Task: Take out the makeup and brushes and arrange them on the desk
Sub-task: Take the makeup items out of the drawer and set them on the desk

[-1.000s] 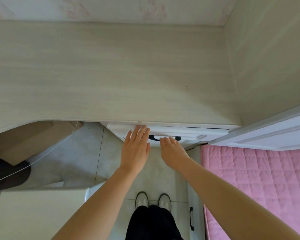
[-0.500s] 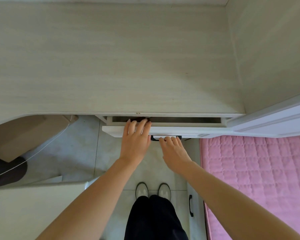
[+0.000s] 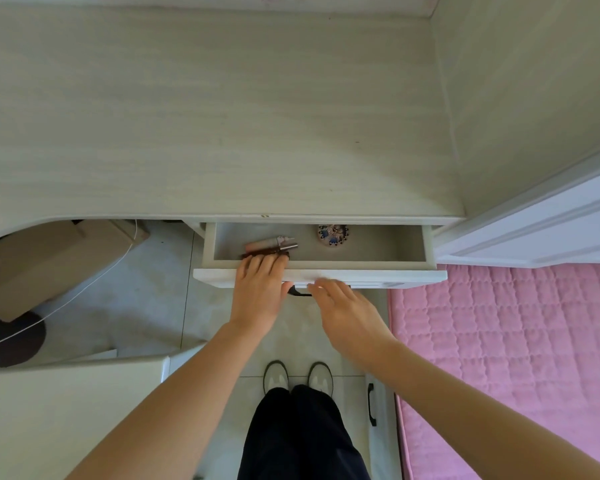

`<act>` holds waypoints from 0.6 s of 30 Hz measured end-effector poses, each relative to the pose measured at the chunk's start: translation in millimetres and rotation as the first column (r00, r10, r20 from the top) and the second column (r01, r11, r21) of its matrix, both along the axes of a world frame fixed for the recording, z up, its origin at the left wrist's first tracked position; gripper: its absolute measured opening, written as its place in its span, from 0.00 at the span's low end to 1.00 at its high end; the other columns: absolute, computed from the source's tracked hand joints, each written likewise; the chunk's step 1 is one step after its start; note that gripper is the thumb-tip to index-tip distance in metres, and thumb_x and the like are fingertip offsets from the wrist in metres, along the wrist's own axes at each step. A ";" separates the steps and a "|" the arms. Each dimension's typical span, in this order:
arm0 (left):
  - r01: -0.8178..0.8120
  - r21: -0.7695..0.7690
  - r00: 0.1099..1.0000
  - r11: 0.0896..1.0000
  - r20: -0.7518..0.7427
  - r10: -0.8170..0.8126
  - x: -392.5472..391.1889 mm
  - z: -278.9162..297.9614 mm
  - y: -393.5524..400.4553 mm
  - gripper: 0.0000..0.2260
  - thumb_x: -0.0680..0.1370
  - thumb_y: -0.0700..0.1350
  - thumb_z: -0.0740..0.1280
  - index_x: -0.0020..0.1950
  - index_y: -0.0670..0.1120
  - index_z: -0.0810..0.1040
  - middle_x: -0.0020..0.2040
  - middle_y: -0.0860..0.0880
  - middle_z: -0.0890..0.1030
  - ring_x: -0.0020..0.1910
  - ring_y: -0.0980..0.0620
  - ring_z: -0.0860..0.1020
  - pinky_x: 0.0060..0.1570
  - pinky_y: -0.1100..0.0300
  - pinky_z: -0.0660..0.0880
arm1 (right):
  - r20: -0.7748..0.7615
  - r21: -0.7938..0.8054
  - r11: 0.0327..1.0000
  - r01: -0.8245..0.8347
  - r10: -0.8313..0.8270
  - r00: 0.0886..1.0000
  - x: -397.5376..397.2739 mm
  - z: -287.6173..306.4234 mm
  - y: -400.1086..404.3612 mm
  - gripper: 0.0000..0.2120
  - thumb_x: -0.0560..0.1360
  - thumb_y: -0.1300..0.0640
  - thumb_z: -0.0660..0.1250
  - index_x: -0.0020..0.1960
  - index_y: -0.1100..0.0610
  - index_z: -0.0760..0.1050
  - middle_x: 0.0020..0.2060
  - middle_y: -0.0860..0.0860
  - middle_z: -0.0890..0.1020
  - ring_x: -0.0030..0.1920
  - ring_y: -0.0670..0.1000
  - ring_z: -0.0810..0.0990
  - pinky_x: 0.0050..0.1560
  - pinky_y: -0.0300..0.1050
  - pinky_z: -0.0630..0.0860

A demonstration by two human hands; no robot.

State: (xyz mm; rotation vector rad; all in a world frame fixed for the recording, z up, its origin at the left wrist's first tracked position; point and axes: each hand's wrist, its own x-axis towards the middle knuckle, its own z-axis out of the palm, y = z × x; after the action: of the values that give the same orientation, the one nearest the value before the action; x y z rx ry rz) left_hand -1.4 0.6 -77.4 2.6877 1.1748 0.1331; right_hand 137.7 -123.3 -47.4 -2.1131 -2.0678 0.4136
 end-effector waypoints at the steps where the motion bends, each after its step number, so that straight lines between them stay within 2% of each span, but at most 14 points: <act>1: 0.004 -0.004 1.000 1.000 0.003 -0.004 -1.1 0.5 -1.8 0.20 0.71 0.48 0.75 0.60 0.43 0.78 0.53 0.47 0.81 0.54 0.44 0.78 0.59 0.48 0.72 | 0.019 0.027 0.999 0.031 -0.031 0.999 5.7 4.7 0.1 0.26 0.63 0.70 0.71 0.61 0.62 0.76 0.55 0.57 0.80 0.54 0.58 0.80 0.47 0.49 0.80; 4: 0.004 -0.025 1.000 1.000 -0.004 -0.004 -5.7 2.6 -9.0 0.20 0.70 0.47 0.75 0.59 0.44 0.78 0.53 0.47 0.81 0.54 0.45 0.78 0.59 0.48 0.72 | 0.117 -0.013 0.992 0.123 -0.121 0.986 26.3 7.7 -0.1 0.27 0.63 0.69 0.69 0.62 0.62 0.75 0.54 0.57 0.78 0.51 0.59 0.78 0.46 0.51 0.78; 9: -0.007 -0.062 1.000 0.998 -0.011 0.006 -16.8 6.1 -26.8 0.20 0.68 0.48 0.76 0.58 0.44 0.79 0.51 0.48 0.81 0.53 0.45 0.78 0.58 0.48 0.73 | 0.213 -0.228 0.964 0.138 -0.089 0.973 47.3 -7.7 -16.4 0.26 0.75 0.62 0.61 0.72 0.58 0.63 0.64 0.55 0.72 0.62 0.60 0.71 0.66 0.54 0.66; 12: -0.011 -0.095 1.000 0.995 -0.017 0.010 -23.4 9.9 -38.6 0.19 0.68 0.47 0.76 0.58 0.44 0.80 0.52 0.48 0.81 0.54 0.45 0.78 0.58 0.48 0.73 | 0.226 -0.275 0.955 0.114 -0.051 0.973 47.9 -10.7 -29.5 0.27 0.76 0.60 0.61 0.74 0.56 0.59 0.64 0.53 0.72 0.62 0.57 0.72 0.66 0.51 0.66; 18: -0.007 -0.149 0.999 0.989 -0.042 0.001 -43.0 16.3 -62.6 0.18 0.69 0.47 0.76 0.57 0.44 0.80 0.50 0.48 0.81 0.51 0.43 0.78 0.55 0.48 0.73 | 0.215 -0.300 0.949 0.093 -0.028 0.976 34.8 -5.7 -56.1 0.25 0.77 0.62 0.60 0.72 0.54 0.60 0.61 0.51 0.73 0.58 0.55 0.74 0.61 0.49 0.69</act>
State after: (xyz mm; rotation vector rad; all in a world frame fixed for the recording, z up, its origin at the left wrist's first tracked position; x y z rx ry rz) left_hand -44.4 -62.0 -61.1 2.5694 1.1536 -0.0101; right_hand 172.5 -179.4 -53.1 -2.4905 -2.1611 0.5627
